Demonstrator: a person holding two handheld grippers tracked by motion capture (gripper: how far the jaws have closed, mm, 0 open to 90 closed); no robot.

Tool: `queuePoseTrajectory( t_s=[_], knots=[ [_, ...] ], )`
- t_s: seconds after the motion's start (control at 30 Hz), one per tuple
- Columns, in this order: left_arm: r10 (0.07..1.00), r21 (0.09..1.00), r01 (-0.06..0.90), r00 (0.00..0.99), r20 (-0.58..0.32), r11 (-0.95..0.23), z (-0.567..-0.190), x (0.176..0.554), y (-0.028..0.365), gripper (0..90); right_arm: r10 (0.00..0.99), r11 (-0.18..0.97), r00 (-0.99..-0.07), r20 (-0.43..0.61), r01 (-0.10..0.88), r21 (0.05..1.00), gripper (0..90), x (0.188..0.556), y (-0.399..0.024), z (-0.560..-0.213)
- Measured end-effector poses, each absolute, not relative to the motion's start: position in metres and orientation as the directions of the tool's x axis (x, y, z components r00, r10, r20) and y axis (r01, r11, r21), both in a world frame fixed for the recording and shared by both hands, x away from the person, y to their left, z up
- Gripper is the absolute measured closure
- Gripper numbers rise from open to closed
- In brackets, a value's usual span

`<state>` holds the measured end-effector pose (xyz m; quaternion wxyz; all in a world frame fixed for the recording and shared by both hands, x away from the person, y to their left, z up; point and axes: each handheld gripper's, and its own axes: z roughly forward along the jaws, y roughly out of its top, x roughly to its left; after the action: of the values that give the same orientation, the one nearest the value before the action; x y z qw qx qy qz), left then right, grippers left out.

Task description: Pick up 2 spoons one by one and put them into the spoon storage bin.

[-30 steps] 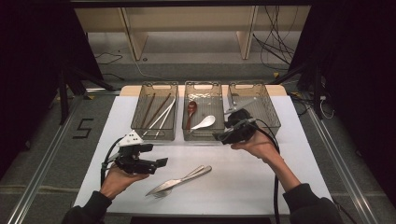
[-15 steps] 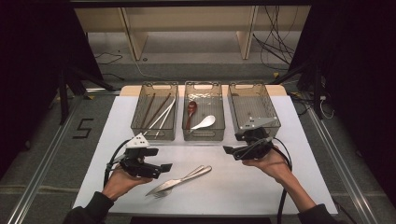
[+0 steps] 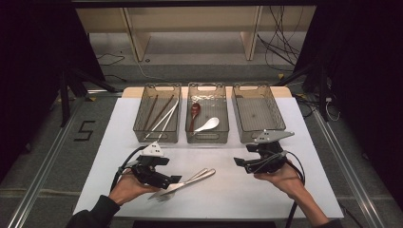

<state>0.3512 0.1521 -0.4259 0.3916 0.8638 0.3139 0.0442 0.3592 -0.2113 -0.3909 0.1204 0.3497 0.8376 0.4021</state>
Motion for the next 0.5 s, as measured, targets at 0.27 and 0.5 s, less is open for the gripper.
queuePoseTrajectory(
  t_s=[0.27, 0.5],
  knots=[
    [0.560, 0.668, 0.500, 0.815, -0.149, -0.550, -0.430, 0.353, 0.146, 19.9, 0.673, 0.435, -0.733, 0.096, 0.497, 0.751, 31.4, 0.353, -0.211, -0.397],
    [0.546, 0.653, 0.489, 0.827, -0.134, -0.579, -0.432, 0.352, 0.143, 22.4, 0.661, 0.440, -0.744, 0.092, 0.485, 0.756, 30.5, 0.345, -0.210, -0.397]
  ],
)
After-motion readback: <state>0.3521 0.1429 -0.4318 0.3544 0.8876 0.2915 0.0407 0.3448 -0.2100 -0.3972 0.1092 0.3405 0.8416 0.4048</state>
